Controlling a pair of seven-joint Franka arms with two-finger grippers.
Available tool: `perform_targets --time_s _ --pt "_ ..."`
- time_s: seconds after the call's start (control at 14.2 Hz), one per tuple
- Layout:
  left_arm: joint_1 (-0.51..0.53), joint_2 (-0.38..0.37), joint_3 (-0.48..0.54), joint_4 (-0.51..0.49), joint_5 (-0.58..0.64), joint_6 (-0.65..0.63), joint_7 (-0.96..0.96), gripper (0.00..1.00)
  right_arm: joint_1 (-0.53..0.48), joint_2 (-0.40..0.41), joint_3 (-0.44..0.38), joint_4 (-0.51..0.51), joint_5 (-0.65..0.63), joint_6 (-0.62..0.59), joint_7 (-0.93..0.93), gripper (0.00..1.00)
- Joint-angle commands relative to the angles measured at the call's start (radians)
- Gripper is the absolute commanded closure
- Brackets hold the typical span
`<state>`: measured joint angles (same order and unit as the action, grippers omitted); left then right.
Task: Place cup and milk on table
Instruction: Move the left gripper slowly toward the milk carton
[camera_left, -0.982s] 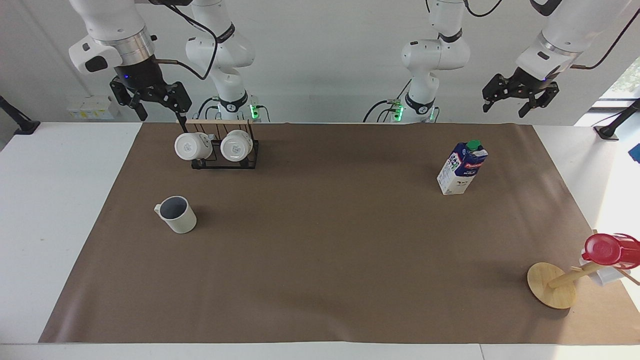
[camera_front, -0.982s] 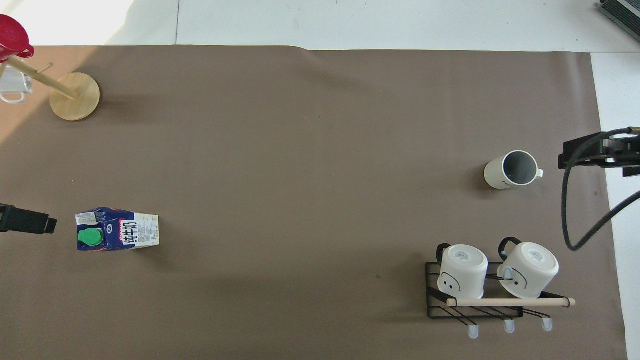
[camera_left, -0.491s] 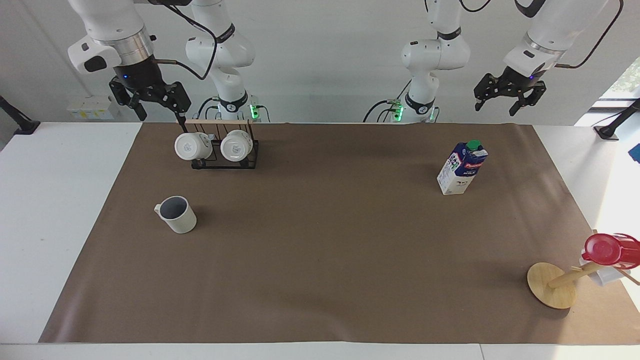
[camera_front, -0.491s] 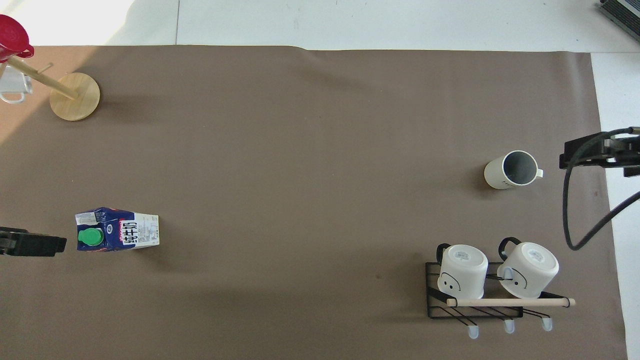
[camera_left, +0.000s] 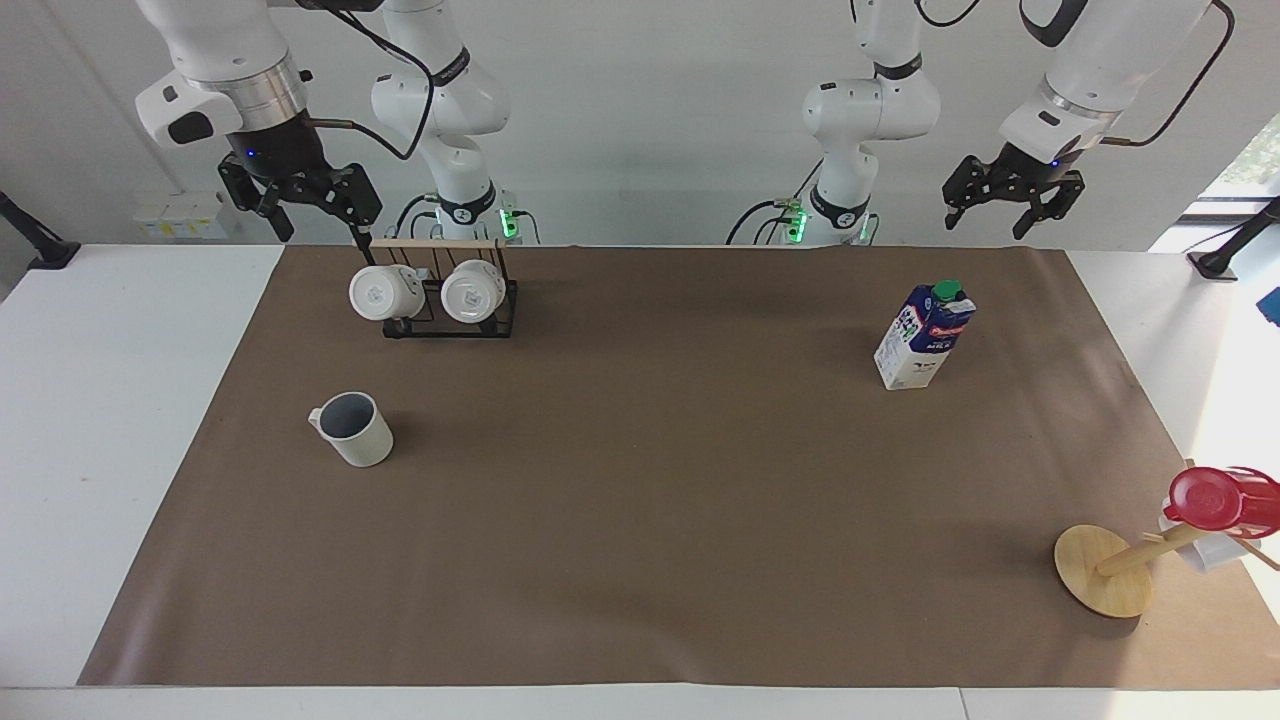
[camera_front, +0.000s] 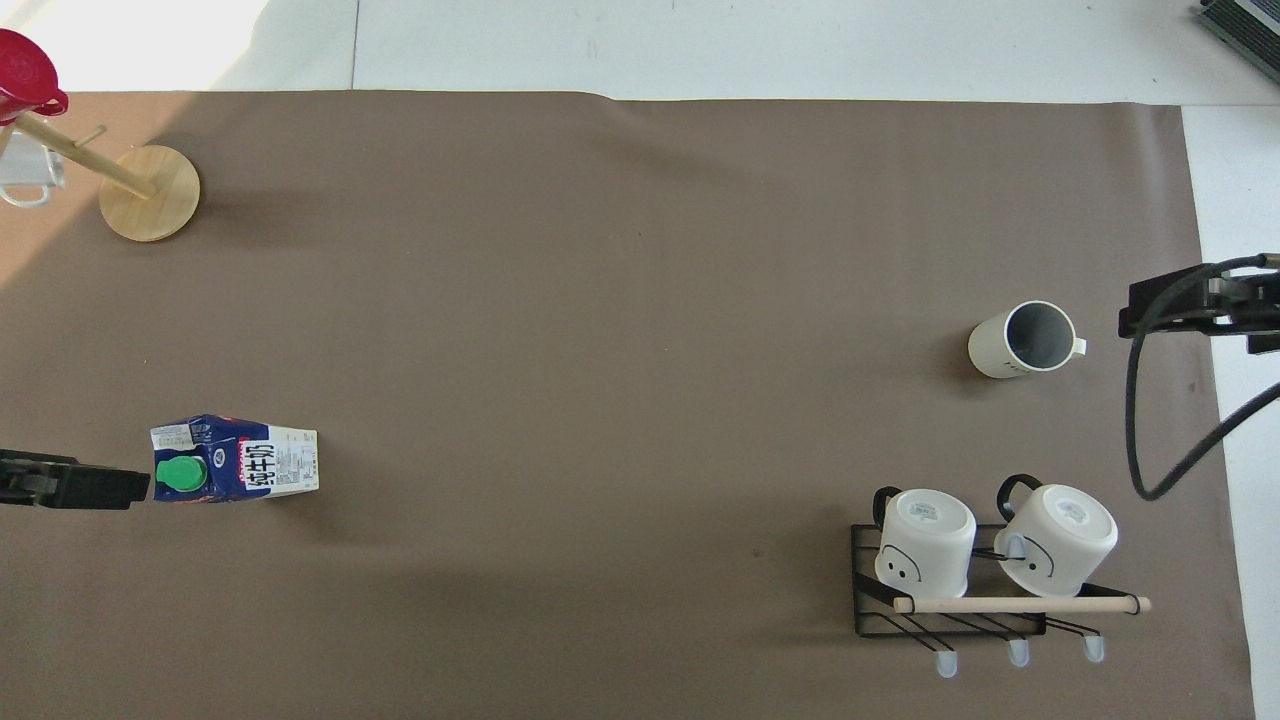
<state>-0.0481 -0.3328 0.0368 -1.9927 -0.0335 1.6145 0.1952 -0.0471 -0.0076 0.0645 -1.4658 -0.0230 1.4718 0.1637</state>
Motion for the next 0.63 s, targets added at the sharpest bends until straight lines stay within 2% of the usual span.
perform_targets --time_s 0.0,0.56 --pt "-0.018 -0.026 0.006 -0.043 0.020 0.035 -0.004 0.00 -0.011 -0.015 0.005 -0.016 0.015 -0.005 0.014 0.00" --pt "-0.018 -0.026 0.006 -0.041 0.020 0.038 -0.005 0.00 -0.016 -0.014 0.001 -0.014 0.015 -0.004 0.008 0.00"
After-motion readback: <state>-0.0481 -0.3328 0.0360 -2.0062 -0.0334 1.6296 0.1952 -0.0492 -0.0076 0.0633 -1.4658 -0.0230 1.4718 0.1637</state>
